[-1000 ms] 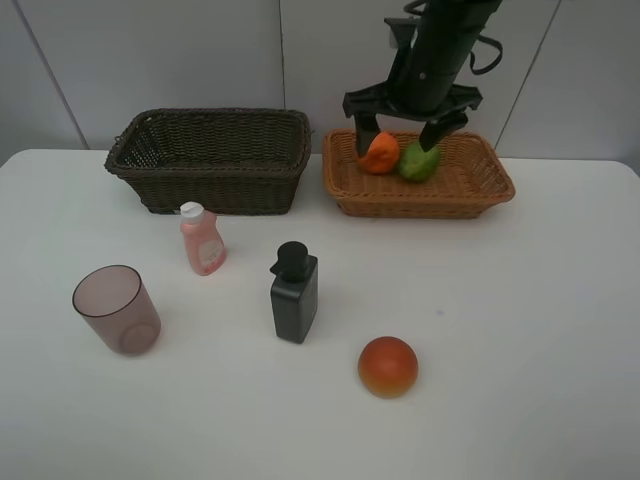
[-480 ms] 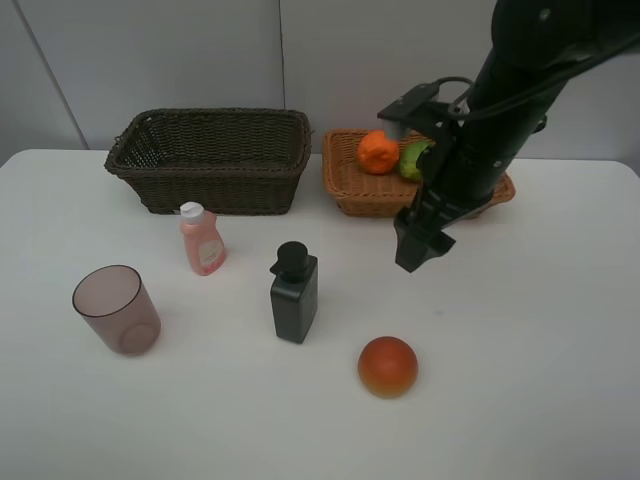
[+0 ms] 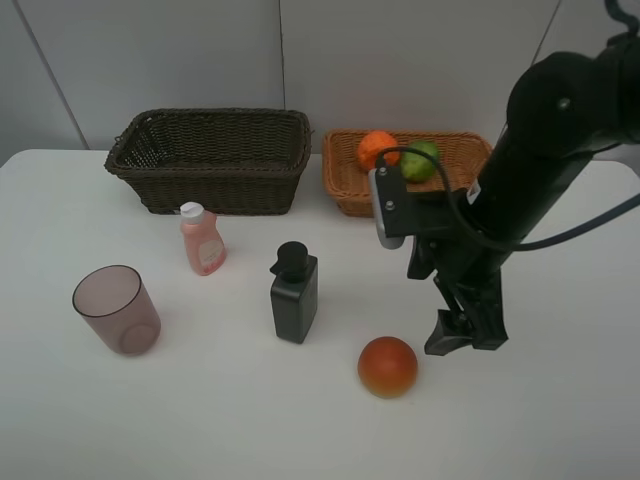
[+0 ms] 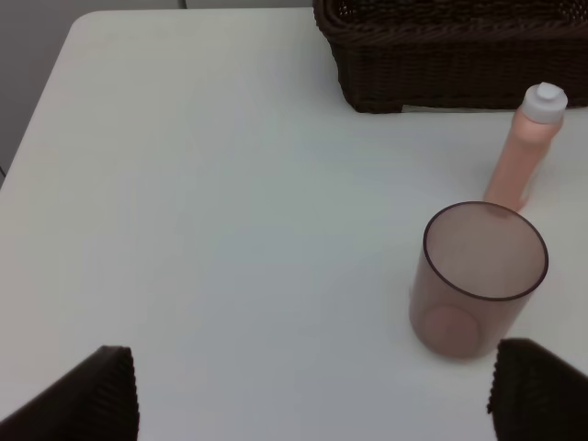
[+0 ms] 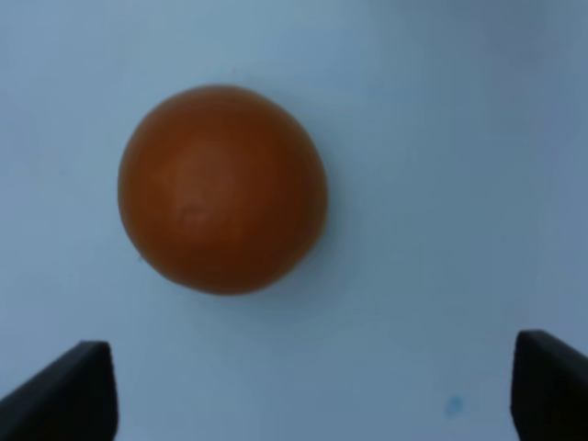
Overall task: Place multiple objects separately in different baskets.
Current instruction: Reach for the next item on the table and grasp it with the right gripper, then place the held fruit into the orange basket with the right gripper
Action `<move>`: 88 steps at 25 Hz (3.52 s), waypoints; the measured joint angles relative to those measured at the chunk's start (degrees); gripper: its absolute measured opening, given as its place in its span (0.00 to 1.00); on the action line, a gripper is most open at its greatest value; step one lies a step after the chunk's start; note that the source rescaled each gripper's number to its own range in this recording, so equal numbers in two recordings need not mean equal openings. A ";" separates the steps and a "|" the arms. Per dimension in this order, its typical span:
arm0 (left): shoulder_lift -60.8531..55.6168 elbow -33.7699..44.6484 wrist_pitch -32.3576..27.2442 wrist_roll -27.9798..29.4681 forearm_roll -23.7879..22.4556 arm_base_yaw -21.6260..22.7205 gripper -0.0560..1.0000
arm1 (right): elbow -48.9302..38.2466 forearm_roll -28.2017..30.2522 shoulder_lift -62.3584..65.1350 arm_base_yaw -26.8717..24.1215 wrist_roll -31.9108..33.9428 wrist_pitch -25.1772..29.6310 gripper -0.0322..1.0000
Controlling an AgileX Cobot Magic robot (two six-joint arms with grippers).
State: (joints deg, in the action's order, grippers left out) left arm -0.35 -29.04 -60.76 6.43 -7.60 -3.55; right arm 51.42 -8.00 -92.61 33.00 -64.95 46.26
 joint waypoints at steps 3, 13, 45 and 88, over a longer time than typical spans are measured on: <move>0.00 0.00 0.00 0.00 0.00 0.00 0.98 | -1.60 -0.53 -0.61 2.19 -2.21 -4.08 0.81; 0.00 0.00 0.00 0.00 0.00 0.00 0.98 | -5.66 -0.53 -2.54 4.94 -8.50 -9.96 0.81; 0.00 0.00 0.00 0.00 0.00 0.00 0.98 | -6.19 0.60 -7.04 6.90 -9.42 -13.48 0.81; 0.00 0.00 0.00 0.00 0.00 0.00 0.98 | -6.19 -0.67 -10.92 8.26 -9.42 -17.68 0.03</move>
State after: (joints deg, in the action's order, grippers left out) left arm -0.35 -29.04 -60.76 6.43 -7.60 -3.55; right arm 45.23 -8.67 -103.53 41.25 -74.37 28.58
